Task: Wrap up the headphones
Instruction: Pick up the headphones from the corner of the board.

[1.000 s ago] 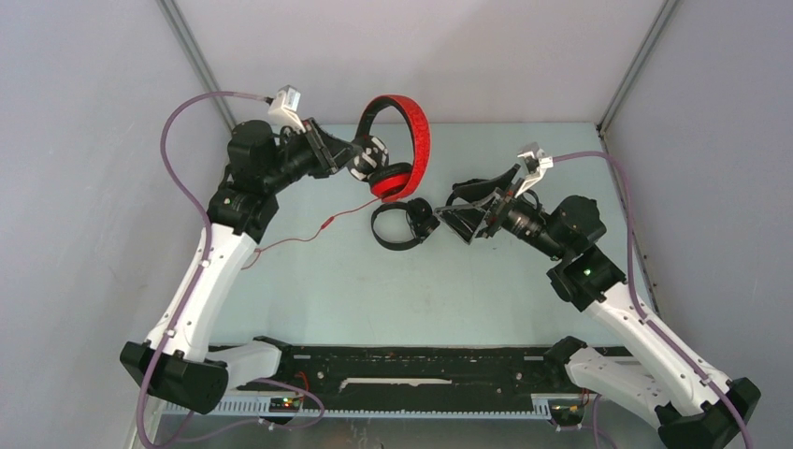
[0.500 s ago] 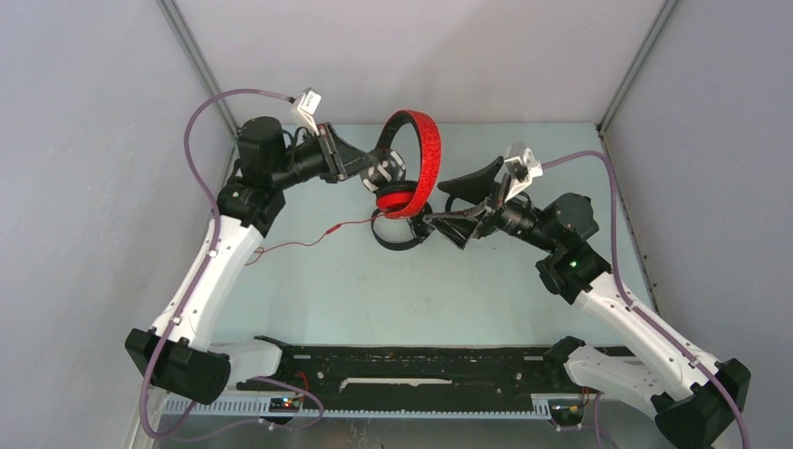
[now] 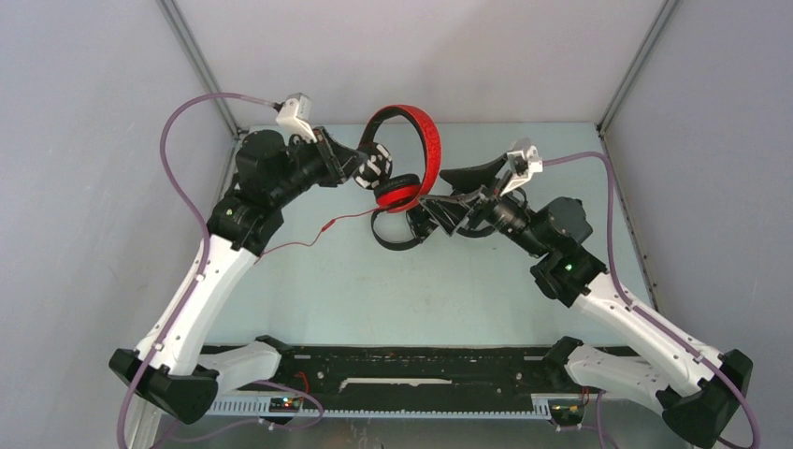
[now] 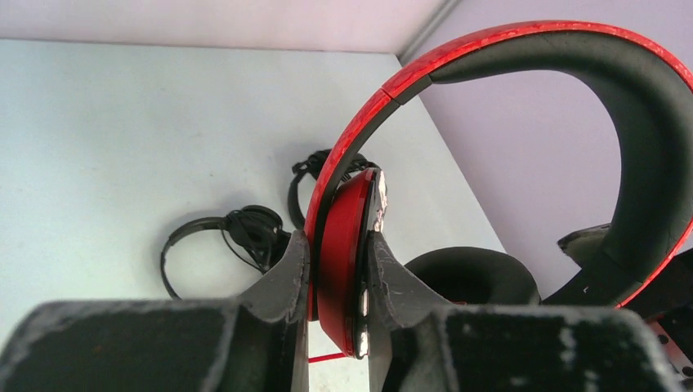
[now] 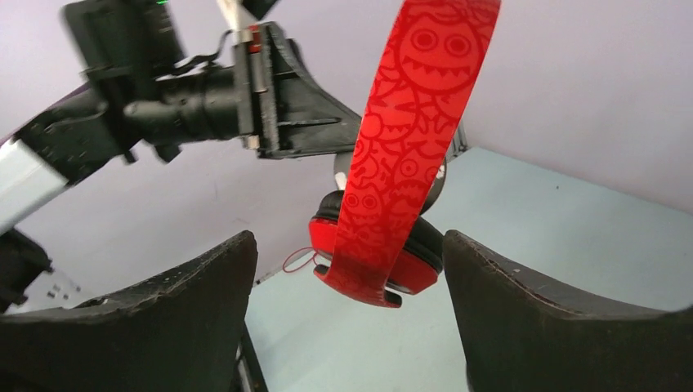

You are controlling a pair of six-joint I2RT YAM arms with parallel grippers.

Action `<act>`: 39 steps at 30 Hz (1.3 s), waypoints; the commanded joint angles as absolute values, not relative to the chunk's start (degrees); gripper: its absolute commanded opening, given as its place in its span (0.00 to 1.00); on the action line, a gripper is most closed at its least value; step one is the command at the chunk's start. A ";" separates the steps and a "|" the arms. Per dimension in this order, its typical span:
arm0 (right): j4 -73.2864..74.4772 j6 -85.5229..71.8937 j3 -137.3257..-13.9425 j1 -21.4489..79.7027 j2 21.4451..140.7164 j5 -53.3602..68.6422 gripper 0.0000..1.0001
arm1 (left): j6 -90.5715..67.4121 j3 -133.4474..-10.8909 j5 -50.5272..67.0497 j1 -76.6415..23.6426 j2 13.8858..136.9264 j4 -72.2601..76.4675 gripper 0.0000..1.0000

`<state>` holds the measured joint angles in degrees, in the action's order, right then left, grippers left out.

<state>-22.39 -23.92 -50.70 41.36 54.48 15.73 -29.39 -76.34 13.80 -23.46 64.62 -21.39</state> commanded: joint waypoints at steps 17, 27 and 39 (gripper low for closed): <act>-22.17 -23.42 -57.30 47.47 65.61 -10.92 0.19 | -26.72 -68.93 -13.89 -38.23 58.53 -11.89 0.04; -19.86 -24.97 -57.26 39.87 64.76 7.44 0.00 | -21.03 -69.10 -0.95 -38.18 56.23 -16.35 0.62; -5.84 -32.53 -57.29 28.55 62.51 33.71 0.00 | 6.60 -76.23 3.34 -38.23 56.99 -25.92 0.75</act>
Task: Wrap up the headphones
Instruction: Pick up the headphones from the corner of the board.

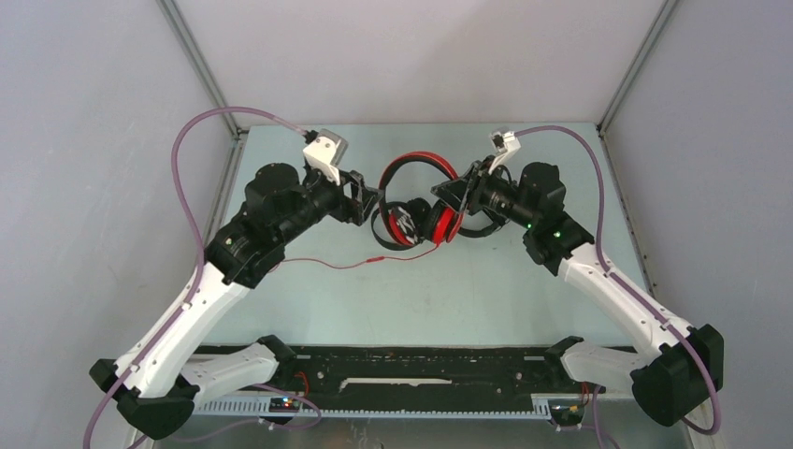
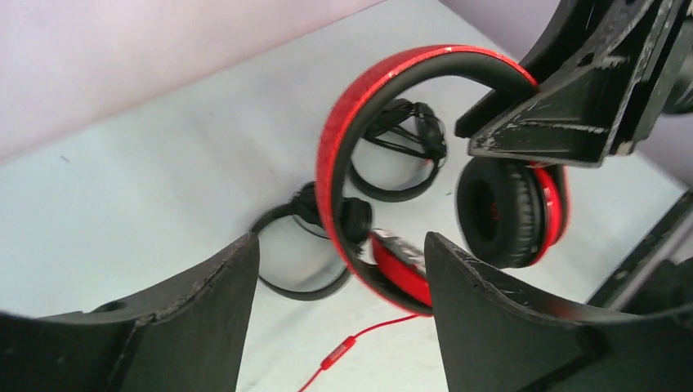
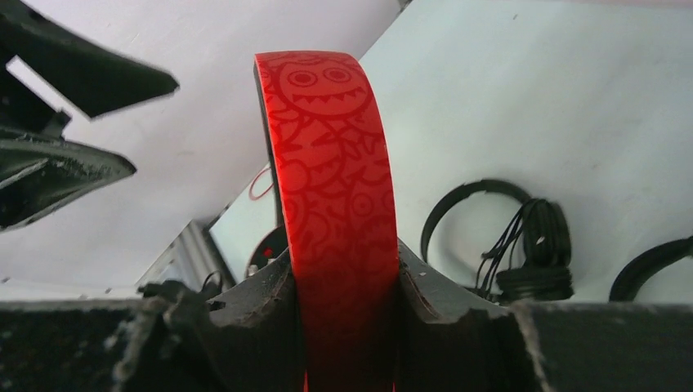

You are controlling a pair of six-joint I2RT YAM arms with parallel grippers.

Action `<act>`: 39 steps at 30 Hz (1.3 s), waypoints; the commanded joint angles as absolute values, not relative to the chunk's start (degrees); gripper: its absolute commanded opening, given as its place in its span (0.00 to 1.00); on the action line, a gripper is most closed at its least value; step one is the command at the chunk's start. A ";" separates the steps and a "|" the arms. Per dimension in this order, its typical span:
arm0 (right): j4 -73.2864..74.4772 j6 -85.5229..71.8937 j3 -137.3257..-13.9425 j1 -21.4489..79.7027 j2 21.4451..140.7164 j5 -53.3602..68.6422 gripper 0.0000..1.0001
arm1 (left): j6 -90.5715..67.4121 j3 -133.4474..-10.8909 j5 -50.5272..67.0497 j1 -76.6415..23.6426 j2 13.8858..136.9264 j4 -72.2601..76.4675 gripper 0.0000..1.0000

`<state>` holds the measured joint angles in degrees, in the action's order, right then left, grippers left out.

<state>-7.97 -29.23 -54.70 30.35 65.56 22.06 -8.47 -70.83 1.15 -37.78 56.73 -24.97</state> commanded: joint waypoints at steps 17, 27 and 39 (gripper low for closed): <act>-6.09 -37.37 -57.33 28.11 65.21 43.64 0.00 | 20.50 -91.82 -1.79 -44.96 75.38 -42.71 0.80; -5.55 -37.26 -57.35 28.08 66.60 44.86 0.00 | 20.92 -91.37 -2.72 -44.99 76.75 -40.10 0.58; -2.02 -35.44 -60.94 27.93 66.95 41.08 0.40 | 16.66 -87.52 -4.17 -44.94 73.54 -36.94 0.00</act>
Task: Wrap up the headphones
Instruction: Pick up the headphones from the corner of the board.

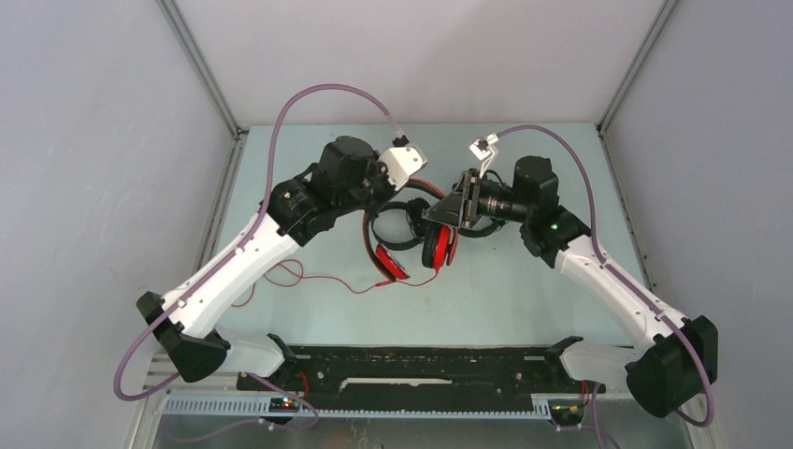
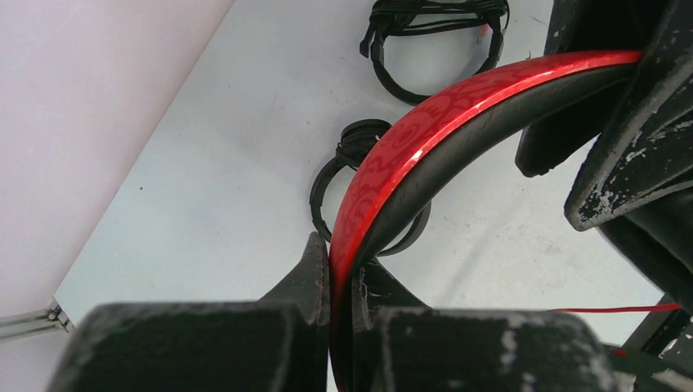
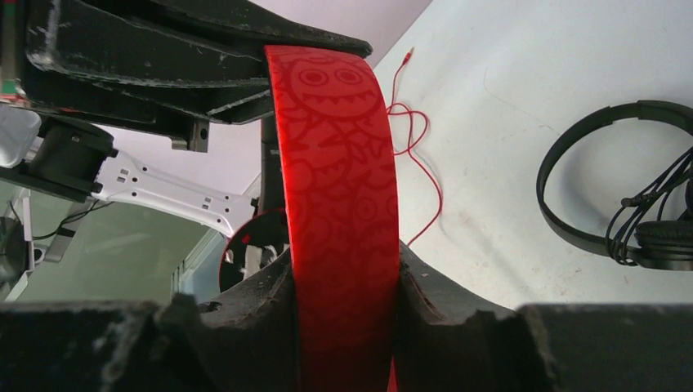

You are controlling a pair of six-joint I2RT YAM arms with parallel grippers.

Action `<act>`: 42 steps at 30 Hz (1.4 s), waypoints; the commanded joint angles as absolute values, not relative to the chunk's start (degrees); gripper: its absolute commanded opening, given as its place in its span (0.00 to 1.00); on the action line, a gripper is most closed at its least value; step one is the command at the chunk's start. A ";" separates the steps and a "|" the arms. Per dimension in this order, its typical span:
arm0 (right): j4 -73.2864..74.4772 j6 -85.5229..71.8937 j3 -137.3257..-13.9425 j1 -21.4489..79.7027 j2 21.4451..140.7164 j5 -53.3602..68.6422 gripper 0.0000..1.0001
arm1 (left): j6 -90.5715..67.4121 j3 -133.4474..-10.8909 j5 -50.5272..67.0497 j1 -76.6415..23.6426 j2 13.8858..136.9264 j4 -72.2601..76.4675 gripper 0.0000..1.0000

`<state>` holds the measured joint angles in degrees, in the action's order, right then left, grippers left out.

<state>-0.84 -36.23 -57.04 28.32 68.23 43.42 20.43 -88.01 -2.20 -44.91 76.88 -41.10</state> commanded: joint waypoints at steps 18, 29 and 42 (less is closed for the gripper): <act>-12.98 -39.13 -58.99 15.32 63.83 46.42 0.97 | -6.23 -97.81 -14.70 -35.33 75.58 -37.01 0.00; -24.42 -30.69 -50.11 24.99 58.10 40.30 0.87 | -19.33 -106.75 -13.91 -30.00 76.98 -39.93 0.00; -28.84 -16.13 -47.58 39.53 60.94 18.71 0.84 | -27.09 -121.55 -0.46 -29.62 80.62 -41.38 0.00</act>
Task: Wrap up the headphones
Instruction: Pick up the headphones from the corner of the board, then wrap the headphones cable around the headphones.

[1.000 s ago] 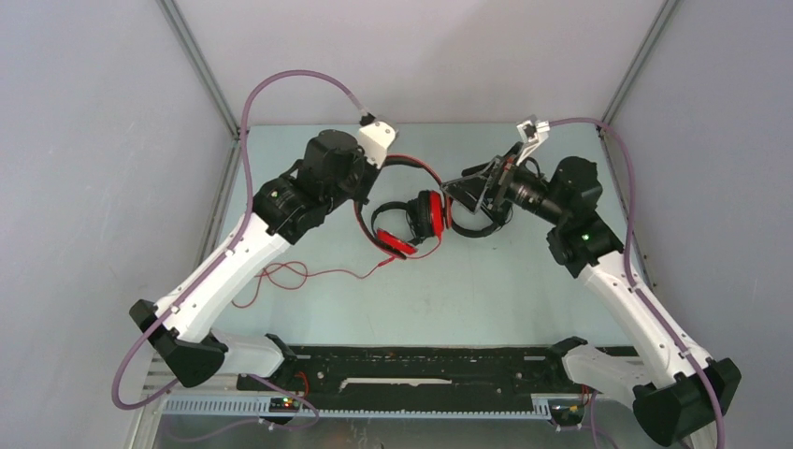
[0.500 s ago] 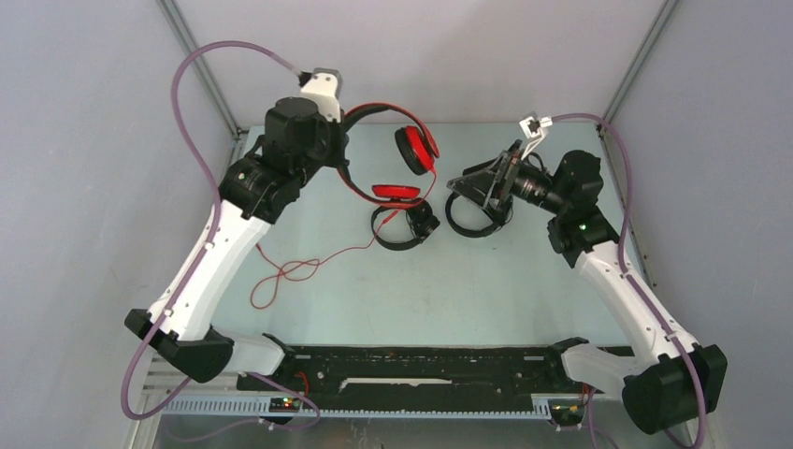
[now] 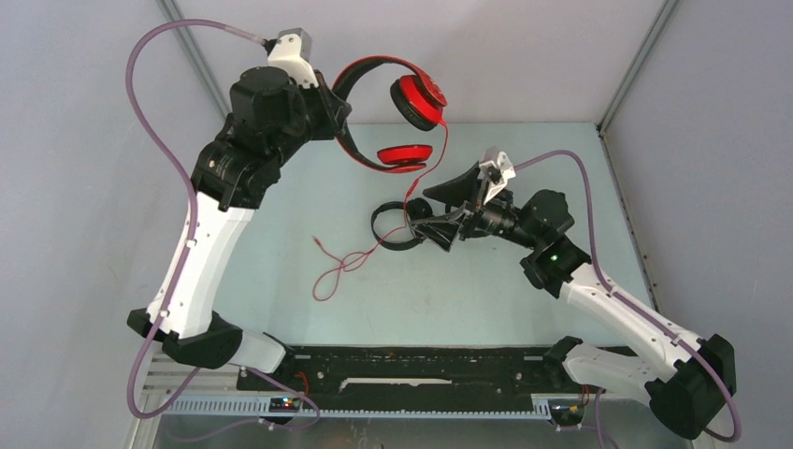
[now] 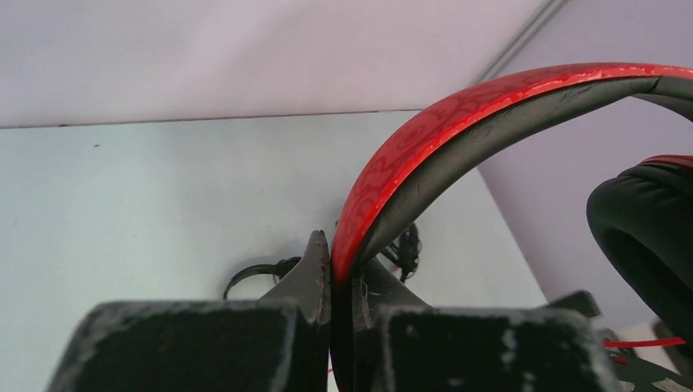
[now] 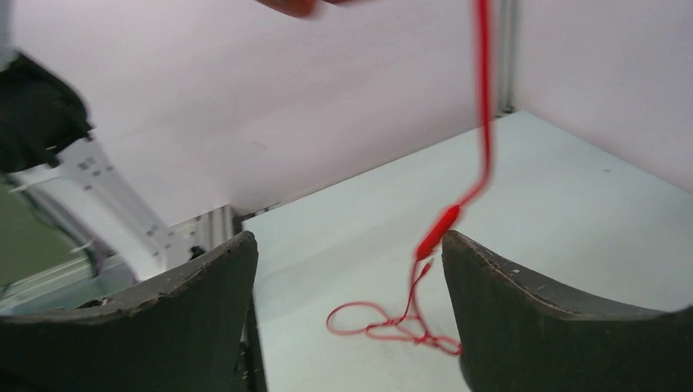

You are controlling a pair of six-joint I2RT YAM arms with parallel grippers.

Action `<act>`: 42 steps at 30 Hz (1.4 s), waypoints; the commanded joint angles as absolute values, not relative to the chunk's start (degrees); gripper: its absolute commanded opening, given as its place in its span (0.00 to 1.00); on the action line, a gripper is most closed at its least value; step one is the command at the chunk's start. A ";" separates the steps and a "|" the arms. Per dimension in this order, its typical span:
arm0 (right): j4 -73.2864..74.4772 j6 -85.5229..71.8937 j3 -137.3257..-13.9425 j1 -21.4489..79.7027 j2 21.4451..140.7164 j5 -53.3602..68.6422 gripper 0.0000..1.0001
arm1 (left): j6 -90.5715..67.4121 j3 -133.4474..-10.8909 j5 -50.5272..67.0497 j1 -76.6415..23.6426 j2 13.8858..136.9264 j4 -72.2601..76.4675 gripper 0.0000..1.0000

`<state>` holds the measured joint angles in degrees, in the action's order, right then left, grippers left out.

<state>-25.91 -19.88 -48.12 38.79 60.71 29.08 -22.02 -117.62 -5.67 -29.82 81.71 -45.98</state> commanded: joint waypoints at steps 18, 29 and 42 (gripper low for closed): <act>-39.44 -12.48 -36.31 40.49 64.69 22.99 0.71 | -30.04 -124.02 6.82 -27.82 81.21 -42.99 0.00; -46.23 -14.82 -29.44 40.48 65.86 27.32 0.19 | -32.55 -120.06 10.69 -25.80 80.31 -39.32 0.00; -49.92 -16.73 -31.55 37.59 67.71 29.55 0.00 | -31.41 -106.53 32.06 -25.87 76.52 -34.07 0.00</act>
